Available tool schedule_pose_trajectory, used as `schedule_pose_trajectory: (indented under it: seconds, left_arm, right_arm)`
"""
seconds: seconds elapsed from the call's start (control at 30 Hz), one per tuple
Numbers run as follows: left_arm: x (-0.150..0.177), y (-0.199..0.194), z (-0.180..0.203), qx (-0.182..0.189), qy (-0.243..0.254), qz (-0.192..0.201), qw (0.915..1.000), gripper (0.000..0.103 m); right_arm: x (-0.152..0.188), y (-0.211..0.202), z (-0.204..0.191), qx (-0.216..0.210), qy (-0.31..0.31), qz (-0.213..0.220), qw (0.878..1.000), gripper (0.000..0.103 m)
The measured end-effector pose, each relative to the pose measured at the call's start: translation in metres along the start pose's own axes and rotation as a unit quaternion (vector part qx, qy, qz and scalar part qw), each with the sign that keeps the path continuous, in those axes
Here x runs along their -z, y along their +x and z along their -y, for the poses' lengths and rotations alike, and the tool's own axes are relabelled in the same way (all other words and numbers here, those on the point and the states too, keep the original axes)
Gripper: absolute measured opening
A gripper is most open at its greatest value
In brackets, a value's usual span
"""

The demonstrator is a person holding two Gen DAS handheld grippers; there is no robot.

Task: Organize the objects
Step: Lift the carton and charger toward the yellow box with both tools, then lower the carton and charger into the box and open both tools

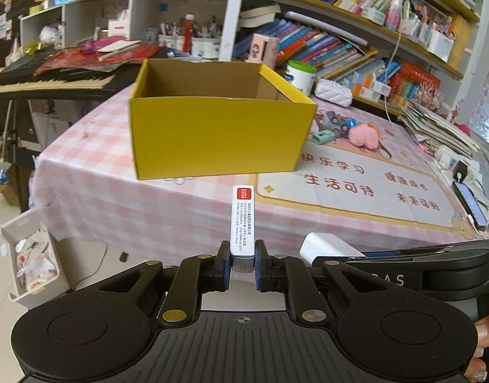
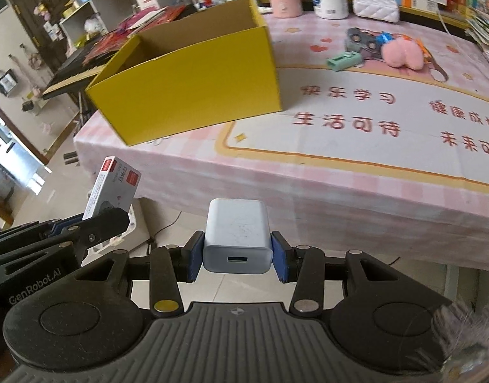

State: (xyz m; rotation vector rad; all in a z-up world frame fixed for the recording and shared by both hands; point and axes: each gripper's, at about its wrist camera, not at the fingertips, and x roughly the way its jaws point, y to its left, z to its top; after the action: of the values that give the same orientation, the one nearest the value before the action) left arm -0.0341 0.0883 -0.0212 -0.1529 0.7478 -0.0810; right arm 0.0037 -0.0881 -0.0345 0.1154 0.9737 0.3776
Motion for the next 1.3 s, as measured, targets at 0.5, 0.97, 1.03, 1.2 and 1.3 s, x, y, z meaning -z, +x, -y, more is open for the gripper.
schedule_pose_trajectory:
  seconds: [0.5, 0.97, 1.03, 1.2, 1.3]
  left_arm:
    - [-0.006, -0.019, -0.026, -0.018, -0.027, 0.033, 0.9989, 0.013]
    - [-0.051, -0.021, -0.035, -0.031, -0.039, 0.103, 0.9934, 0.013]
    - [-0.067, -0.017, -0.037, -0.031, -0.042, 0.117, 0.9918, 0.013]
    - [-0.101, 0.003, -0.036, -0.039, -0.038, 0.140, 0.9886, 0.013]
    - [-0.116, 0.020, -0.034, -0.044, -0.042, 0.142, 0.9880, 0.013]
  right_arm:
    - [-0.010, -0.001, -0.040, -0.020, -0.045, 0.006, 0.999, 0.041]
    - [-0.052, -0.022, -0.047, -0.029, -0.079, 0.124, 0.989, 0.041]
    - [-0.066, -0.028, -0.046, -0.041, -0.080, 0.159, 0.983, 0.041]
    - [-0.110, -0.032, -0.038, -0.067, -0.066, 0.209, 0.973, 0.041]
    - [-0.134, -0.022, -0.031, -0.065, -0.069, 0.209, 0.973, 0.041]
